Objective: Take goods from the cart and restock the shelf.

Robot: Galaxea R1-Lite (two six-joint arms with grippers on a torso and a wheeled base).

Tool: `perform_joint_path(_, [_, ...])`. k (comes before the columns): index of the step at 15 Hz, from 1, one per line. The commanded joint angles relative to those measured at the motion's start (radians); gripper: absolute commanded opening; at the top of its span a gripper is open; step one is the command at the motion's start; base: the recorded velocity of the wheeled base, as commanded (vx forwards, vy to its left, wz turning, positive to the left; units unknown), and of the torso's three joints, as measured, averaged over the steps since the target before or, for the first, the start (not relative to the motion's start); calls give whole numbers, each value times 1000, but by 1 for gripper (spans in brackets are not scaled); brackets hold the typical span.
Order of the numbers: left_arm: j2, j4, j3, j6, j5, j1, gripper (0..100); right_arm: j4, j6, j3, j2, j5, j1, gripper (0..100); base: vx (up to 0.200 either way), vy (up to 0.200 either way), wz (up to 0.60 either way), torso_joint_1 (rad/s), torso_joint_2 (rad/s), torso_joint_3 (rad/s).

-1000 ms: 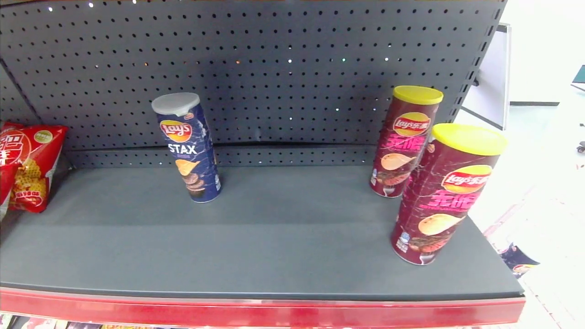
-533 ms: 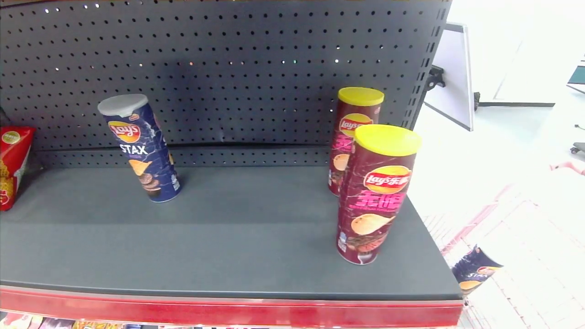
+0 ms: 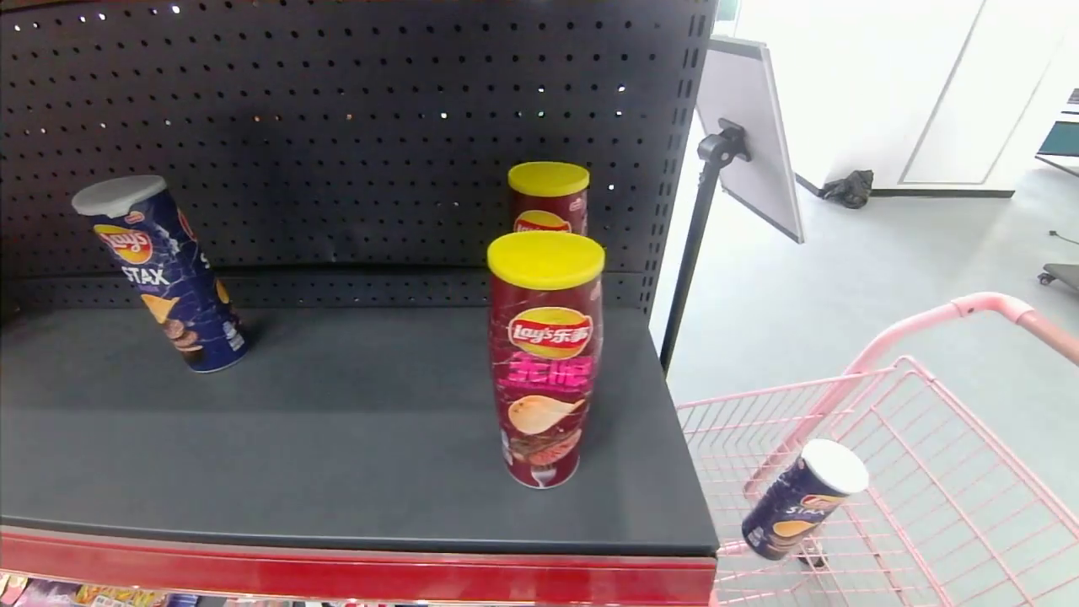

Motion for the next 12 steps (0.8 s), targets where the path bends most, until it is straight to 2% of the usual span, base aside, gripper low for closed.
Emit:
perform_joint_path(1, [1,0,0,0,0,0,100,0,0,0,1,0,0,100,0,-200,0,2,2,2])
perform_joint_path(10, [1,0,0,-2,0,0,100,0,0,0,1,0,0,100,0,-200,0,3,2,1])
perform_joint_path(12, [1,0,0,-3,0,0,100,0,0,0,1,0,0,100,0,0,0,0,0,0])
